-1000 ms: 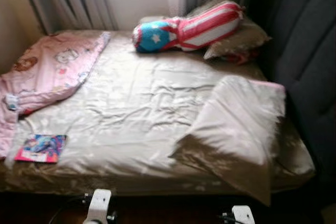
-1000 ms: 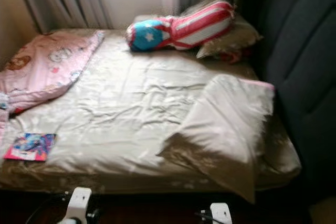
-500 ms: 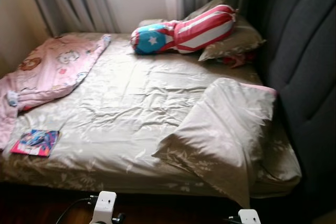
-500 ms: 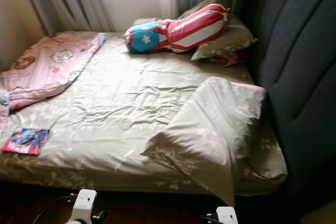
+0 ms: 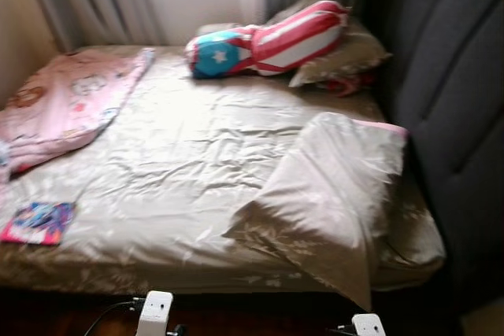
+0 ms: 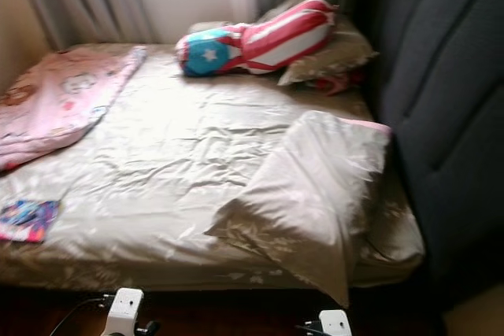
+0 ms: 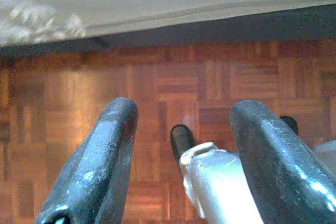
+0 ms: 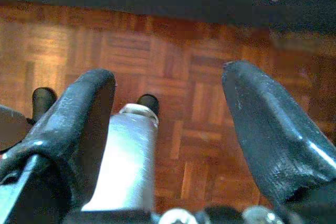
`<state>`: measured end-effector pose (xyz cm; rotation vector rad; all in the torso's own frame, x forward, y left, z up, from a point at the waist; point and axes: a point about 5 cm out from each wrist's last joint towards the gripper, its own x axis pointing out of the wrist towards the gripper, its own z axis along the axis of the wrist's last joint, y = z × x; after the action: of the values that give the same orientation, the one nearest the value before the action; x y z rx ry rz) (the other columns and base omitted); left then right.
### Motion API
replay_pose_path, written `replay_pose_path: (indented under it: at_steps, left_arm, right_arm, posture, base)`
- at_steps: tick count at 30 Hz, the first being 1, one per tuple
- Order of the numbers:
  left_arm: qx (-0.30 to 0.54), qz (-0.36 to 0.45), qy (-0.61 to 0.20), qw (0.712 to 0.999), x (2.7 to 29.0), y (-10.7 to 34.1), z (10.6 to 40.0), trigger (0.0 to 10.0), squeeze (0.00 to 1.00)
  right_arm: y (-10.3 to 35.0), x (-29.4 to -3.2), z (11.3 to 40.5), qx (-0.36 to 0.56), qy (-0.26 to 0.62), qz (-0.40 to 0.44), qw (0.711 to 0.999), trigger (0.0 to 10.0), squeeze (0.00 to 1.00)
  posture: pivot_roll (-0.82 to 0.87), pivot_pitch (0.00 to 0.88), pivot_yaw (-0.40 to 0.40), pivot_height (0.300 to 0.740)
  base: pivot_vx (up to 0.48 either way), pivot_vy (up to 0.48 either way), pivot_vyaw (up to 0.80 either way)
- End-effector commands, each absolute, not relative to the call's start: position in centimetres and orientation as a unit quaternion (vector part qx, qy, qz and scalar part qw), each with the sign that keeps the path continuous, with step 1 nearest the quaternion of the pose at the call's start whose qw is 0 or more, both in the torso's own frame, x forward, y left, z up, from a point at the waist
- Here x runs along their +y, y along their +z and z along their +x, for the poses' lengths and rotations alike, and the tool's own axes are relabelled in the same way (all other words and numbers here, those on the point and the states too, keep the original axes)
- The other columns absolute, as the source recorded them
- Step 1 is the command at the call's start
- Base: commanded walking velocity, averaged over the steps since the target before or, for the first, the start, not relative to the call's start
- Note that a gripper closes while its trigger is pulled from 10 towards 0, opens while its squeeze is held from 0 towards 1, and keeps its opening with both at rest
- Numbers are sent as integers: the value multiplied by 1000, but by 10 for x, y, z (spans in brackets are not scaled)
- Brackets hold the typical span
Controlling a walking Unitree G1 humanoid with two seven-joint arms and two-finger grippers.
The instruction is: Clean up the room
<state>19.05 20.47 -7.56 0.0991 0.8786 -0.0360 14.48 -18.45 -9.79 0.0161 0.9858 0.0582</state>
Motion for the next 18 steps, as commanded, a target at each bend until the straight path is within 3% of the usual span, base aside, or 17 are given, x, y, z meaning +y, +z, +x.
replay_pose_path:
  at_steps: [1,18]
  left_arm:
    - [433,54,-25,900,205,-77,188,10000,0]
    - [434,51,-29,899,203,-78,186,10000,0]
  right_arm:
    - [-100,-184,141,481,26,8,876,10000,0]
    - [-100,-186,139,485,25,8,874,10000,0]
  posture:
    - [-16,0,7,740]
    - [-14,0,-1,740]
  base:
    - [0,0,-769]
    - [31,0,-772]
